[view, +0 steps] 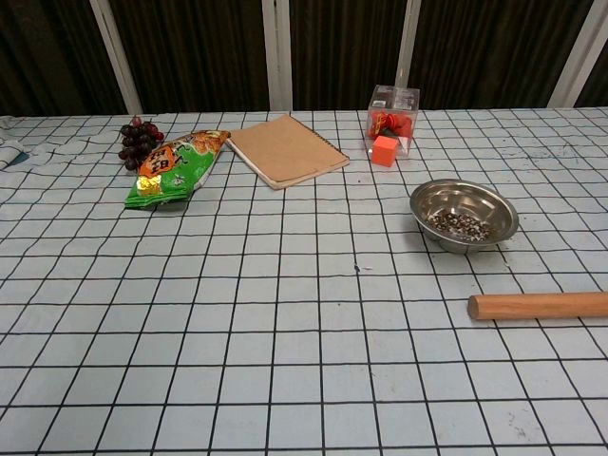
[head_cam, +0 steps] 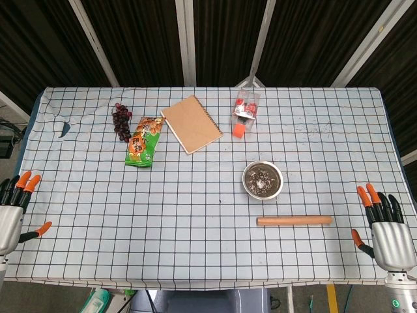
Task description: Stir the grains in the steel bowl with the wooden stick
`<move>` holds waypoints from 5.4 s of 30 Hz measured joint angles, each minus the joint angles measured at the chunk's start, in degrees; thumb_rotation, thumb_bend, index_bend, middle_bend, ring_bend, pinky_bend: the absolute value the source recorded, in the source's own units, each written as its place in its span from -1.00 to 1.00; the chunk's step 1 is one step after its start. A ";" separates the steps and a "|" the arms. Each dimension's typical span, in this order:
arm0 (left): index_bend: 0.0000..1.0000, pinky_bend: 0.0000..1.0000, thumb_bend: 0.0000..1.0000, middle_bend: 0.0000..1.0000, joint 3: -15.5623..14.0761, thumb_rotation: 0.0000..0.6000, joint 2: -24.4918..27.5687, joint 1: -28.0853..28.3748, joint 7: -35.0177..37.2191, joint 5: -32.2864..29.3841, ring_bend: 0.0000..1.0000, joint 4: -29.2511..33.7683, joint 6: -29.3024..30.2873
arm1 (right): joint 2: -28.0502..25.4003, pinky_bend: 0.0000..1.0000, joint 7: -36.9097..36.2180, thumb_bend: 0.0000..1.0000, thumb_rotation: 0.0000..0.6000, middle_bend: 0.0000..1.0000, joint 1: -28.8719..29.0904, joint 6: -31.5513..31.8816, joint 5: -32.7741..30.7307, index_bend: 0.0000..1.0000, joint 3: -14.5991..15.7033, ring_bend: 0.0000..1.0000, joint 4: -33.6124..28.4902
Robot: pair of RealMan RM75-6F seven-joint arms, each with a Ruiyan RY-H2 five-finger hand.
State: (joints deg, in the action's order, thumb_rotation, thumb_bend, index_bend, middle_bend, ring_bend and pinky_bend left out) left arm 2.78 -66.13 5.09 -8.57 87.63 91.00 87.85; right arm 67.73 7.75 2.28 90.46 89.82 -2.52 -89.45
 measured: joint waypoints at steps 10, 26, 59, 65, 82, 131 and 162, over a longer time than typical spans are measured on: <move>-1.00 -1.00 -0.97 -1.00 0.17 1.00 -0.04 0.20 0.17 -0.32 -1.00 0.03 -0.34 | 0.10 -1.00 -0.37 -0.30 1.00 -1.00 0.05 0.01 0.31 -1.00 -0.14 -1.00 -0.43; -1.00 -1.00 -0.97 -1.00 0.41 1.00 -0.15 0.36 1.67 -0.16 -1.00 -0.01 -0.04 | 4.43 -1.00 5.24 -0.30 1.00 -0.38 4.69 -5.65 6.00 -0.39 1.02 -1.00 -2.24; -1.00 -1.00 -0.97 -1.00 0.32 1.00 0.35 0.70 2.77 -0.96 -1.00 0.60 -1.32 | 19.71 -1.00 16.73 -0.30 1.00 -0.24 10.53 -15.77 0.33 -0.21 0.18 -0.90 4.72; -1.00 -1.00 -0.97 -1.00 0.39 1.00 0.44 0.64 3.13 -1.14 -1.00 0.73 -1.24 | 21.67 -1.00 17.18 -0.30 1.00 -0.18 11.47 -16.57 -0.81 -0.14 -0.45 -0.85 4.75; -1.00 -1.00 -0.97 -1.00 0.40 1.00 0.56 0.75 3.50 -1.36 -1.00 0.79 -1.50 | 25.59 -1.00 17.56 -0.31 1.00 -0.16 13.00 -17.62 -3.46 -0.11 -1.07 -0.81 7.49; -1.00 -1.00 -0.97 -1.00 0.36 1.00 0.83 0.86 4.02 -1.68 -1.00 1.14 -1.89 | 26.96 -1.00 16.01 -0.19 1.00 0.18 14.56 -16.49 -4.22 0.38 -0.13 -0.57 8.69; -1.00 -1.00 -0.97 -1.00 0.29 1.00 0.78 0.82 4.03 -1.59 -1.00 1.18 -1.79 | 22.68 -1.00 8.74 0.08 1.00 0.39 15.33 -10.48 -0.33 0.65 -2.81 -0.33 4.89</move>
State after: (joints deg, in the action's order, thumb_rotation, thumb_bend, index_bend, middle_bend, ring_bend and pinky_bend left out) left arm 3.07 -65.35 5.91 -4.54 86.04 92.18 86.06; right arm 90.41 16.49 17.61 79.98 89.50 -5.33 -84.56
